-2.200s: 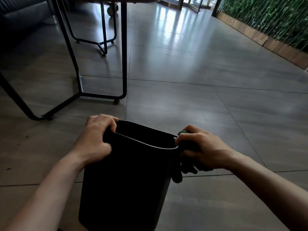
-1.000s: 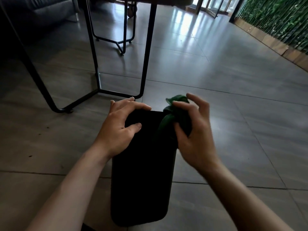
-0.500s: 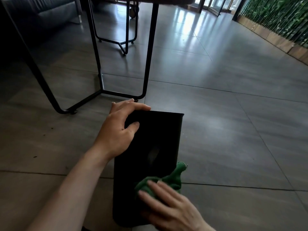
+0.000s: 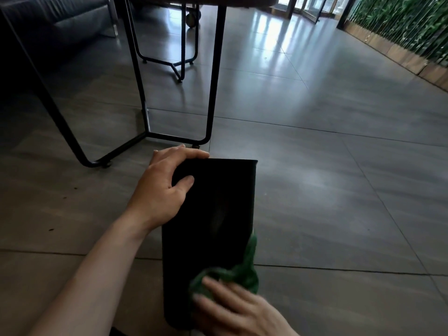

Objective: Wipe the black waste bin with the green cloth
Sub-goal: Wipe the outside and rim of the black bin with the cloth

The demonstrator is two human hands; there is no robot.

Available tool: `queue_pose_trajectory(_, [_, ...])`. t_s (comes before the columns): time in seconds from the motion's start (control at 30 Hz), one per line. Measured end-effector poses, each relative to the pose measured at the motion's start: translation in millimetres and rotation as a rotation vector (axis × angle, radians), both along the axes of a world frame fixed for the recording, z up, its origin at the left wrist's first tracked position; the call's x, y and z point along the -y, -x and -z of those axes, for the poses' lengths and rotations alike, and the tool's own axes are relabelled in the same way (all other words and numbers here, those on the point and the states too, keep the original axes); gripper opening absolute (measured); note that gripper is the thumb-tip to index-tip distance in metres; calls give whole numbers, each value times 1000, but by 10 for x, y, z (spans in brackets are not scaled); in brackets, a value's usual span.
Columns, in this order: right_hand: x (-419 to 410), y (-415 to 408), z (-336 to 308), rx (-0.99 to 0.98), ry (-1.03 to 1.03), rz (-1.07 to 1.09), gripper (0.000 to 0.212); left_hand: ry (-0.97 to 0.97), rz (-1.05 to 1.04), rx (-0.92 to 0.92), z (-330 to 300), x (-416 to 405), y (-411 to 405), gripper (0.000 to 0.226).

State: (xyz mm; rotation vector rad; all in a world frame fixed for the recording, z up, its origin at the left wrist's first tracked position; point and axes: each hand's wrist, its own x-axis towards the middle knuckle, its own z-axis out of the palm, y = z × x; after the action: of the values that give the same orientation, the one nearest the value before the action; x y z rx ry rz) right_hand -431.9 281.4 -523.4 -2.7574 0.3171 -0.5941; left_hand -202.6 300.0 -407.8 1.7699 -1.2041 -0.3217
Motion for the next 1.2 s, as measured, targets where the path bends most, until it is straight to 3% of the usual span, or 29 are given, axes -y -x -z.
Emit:
queue_pose_trajectory(0.03, [-88, 60, 57, -119, -37, -81, 88, -5, 16, -8, -6, -5, 15, 54])
queue_pose_trajectory(0.07, [-29, 198, 99, -85, 200, -68, 46, -5, 32, -10, -16, 2, 31, 54])
queue_pose_trajectory(0.13, [281, 243, 24, -49, 523, -187, 48, 1, 43, -3, -31, 35, 57, 55])
queue_pose_trajectory(0.27, [795, -272, -687, 300, 120, 256, 52, 7, 92, -17, -61, 85, 95, 55])
queue_pose_trajectory(0.33, [843, -477, -763, 335, 101, 280, 52, 7, 97, -5, -48, 94, 102, 55])
queue_pose_trajectory(0.47, [533, -214, -232, 167, 348, 35, 47, 6, 33, -9, -25, 70, 25, 57])
queue_pose_trajectory(0.57, [207, 290, 336, -112, 726, -208, 49, -15, 10, -28, -17, 2, -30, 57])
queue_pose_trajectory(0.63, [230, 416, 318, -183, 851, -268, 54, -17, 40, -40, -23, -13, -24, 56])
queue_pose_trajectory(0.7, [379, 308, 104, -57, 616, -187, 48, -15, 55, -31, -24, 2, -10, 56])
queue_pose_trajectory(0.77, [580, 31, -278, 108, 321, 31, 45, -5, 68, -22, -34, 20, -5, 56])
queue_pose_trajectory(0.87, [840, -403, -720, 274, 117, 279, 47, -3, 82, 10, -38, 30, 3, 55])
queue_pose_trajectory(0.97, [825, -500, -656, 247, 190, 226, 48, 0, 57, 18, -15, 25, -45, 55])
queue_pose_trajectory(1.13, [279, 98, 190, -6, 603, -207, 43, -11, 27, -28, 1, -35, -105, 56])
queue_pose_trajectory(1.2, [233, 249, 261, -78, 692, -261, 45, -12, 57, -14, -8, -44, -64, 55])
